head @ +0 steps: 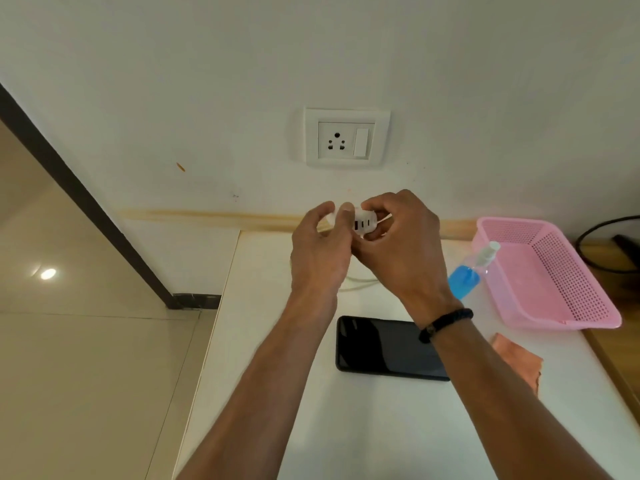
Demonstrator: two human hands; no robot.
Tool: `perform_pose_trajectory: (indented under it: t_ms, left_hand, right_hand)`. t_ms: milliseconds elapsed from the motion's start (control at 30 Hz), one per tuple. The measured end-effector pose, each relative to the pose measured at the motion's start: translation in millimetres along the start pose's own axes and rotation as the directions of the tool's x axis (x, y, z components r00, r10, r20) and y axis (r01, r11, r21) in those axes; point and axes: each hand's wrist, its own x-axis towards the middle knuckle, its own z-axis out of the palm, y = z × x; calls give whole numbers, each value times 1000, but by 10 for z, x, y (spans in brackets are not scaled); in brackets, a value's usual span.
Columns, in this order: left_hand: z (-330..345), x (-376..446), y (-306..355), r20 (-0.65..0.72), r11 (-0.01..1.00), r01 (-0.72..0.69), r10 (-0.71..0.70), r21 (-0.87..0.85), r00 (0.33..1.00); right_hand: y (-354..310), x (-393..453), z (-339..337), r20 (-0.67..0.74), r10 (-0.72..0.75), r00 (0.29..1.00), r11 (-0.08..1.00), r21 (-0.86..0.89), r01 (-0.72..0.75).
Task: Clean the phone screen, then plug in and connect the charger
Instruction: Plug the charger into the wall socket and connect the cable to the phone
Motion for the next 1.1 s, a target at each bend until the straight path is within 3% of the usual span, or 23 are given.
perform_pose_trajectory:
  t_ms: [133, 300, 700, 1100]
  left_hand:
    - [51, 41, 76, -5, 984, -165, 166, 66, 986]
    - [71, 225, 156, 29, 968, -252, 252, -8, 967]
    - [-3, 376, 139, 7, 936, -277, 285, -217, 959]
    - [-1, 361, 94, 33, 937, -252, 267, -241, 963]
  right_hand:
    - [-68, 45, 21, 25, 10, 1000, 989, 147, -14]
    - [-63, 156, 57, -4, 27, 1000, 961, 277, -25]
    - [-139, 216, 210, -158, 24, 987, 935, 353, 34]
    - [-86, 200, 242, -130, 30, 991, 949, 314, 13]
